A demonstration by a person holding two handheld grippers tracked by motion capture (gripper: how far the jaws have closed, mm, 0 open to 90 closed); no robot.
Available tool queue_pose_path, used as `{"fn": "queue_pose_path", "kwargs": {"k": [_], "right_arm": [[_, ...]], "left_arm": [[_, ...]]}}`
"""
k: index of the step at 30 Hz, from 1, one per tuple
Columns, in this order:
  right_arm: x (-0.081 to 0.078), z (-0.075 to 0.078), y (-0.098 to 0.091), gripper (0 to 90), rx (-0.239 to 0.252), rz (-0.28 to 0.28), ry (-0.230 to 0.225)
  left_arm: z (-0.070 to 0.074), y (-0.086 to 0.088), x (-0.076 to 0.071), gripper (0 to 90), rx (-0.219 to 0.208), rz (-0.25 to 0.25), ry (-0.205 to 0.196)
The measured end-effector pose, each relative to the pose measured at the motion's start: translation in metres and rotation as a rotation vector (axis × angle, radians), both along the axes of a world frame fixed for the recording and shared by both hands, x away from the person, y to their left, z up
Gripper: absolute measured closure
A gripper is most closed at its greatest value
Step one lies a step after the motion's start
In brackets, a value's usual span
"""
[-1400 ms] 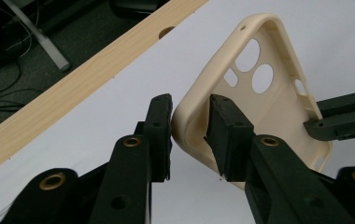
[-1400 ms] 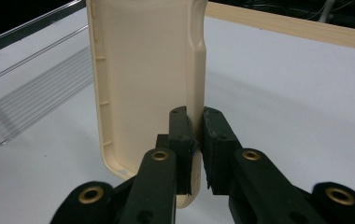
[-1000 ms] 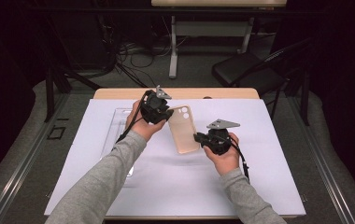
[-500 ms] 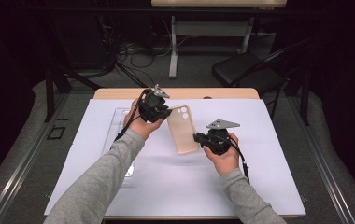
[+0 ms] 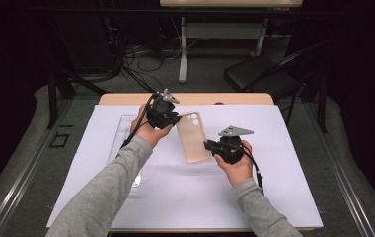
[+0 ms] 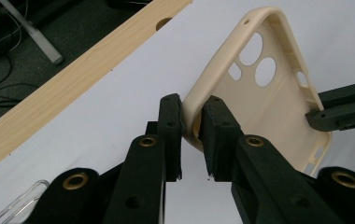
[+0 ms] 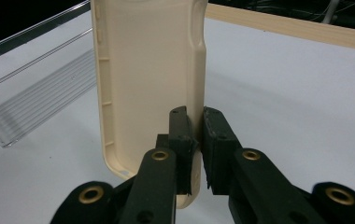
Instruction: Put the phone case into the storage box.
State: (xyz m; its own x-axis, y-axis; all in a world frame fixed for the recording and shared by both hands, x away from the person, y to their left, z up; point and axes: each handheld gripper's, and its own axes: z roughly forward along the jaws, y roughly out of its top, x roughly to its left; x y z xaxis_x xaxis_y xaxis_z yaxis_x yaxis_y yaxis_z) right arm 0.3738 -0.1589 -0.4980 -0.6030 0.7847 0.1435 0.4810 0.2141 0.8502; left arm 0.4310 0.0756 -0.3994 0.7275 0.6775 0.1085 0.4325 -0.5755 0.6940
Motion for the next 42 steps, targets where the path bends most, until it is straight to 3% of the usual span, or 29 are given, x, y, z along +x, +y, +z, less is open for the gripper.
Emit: {"fn": "queue_pose_path", "kwargs": {"k": [42], "right_arm": [[0.0008, 0.0003, -0.0027, 79.5, 0.045, 0.001, 0.012]], "left_arm": [[0.0062, -0.0026, -0.0024, 79.3, 0.016, -0.026, -0.011]]}}
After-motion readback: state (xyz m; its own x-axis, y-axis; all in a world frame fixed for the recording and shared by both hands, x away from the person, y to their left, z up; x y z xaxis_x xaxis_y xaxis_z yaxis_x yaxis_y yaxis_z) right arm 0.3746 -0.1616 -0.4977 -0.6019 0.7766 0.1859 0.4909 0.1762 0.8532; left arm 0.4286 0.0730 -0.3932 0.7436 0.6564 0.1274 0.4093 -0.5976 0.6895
